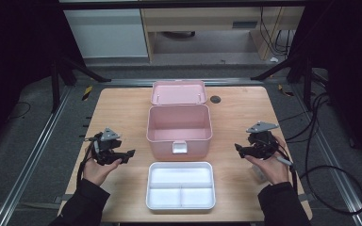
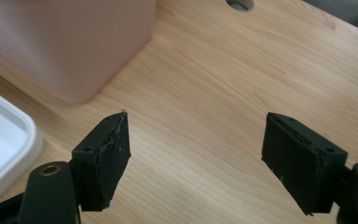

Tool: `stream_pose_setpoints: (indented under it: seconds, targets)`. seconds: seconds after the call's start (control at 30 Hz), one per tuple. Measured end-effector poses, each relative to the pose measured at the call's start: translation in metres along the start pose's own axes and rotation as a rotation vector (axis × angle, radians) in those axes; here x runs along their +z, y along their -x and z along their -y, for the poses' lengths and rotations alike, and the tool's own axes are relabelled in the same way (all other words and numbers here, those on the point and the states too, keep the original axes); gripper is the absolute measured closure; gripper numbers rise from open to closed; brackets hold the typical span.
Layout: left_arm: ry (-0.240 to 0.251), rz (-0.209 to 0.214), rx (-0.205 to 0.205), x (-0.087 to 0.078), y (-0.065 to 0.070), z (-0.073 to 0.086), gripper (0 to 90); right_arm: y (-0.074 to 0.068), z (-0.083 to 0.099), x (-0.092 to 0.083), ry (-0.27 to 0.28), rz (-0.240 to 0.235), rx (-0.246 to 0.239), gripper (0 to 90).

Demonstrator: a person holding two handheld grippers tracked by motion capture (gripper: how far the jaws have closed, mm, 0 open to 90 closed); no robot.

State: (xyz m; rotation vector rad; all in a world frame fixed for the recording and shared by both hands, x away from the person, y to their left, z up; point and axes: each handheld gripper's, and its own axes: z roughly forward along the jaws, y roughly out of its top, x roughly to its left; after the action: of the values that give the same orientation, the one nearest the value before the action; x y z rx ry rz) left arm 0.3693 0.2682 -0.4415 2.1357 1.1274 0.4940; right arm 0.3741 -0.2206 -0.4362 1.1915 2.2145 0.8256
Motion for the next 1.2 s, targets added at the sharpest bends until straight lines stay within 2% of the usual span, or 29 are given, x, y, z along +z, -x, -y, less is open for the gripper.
stream_pose_setpoints:
  seconds: [0.07, 0.2, 0.37, 0.47, 0.53, 0.63, 0.8, 1.03, 1.2]
  targets:
    - [0.001, -0.007, -0.007, -0.001, -0.002, 0.000, 31.0, 0.006, 0.005, -0.002, -0.012, 0.017, 0.031, 22.8]
    - [0.024, -0.020, -0.024, -0.005, -0.007, 0.002, 31.9, 0.008, 0.016, -0.003, -0.040, 0.035, 0.037, 22.5]
    - [0.052, -0.033, -0.045, -0.008, -0.008, 0.002, 32.9, 0.008, 0.028, -0.007, -0.063, 0.029, 0.049, 22.6]
    - [0.058, -0.043, -0.045, -0.008, -0.009, 0.003, 33.1, 0.011, 0.035, -0.010, -0.078, 0.040, 0.057, 21.5]
    - [0.048, -0.041, -0.046, -0.007, -0.009, 0.003, 32.6, 0.014, 0.042, -0.010, -0.088, 0.045, 0.082, 20.9]
    - [0.041, -0.049, -0.044, -0.006, -0.010, 0.004, 32.5, 0.015, 0.047, -0.010, -0.098, 0.046, 0.089, 20.8]
    - [0.037, -0.044, -0.048, -0.005, -0.011, 0.004, 31.9, 0.015, 0.064, -0.004, -0.151, 0.046, 0.103, 20.6]
    - [0.022, -0.041, -0.044, -0.003, -0.010, 0.005, 31.2, 0.016, 0.072, -0.005, -0.163, 0.042, 0.126, 21.3]
    - [0.017, -0.041, -0.031, -0.002, -0.007, 0.004, 31.0, 0.017, 0.080, -0.001, -0.198, 0.032, 0.132, 22.7]
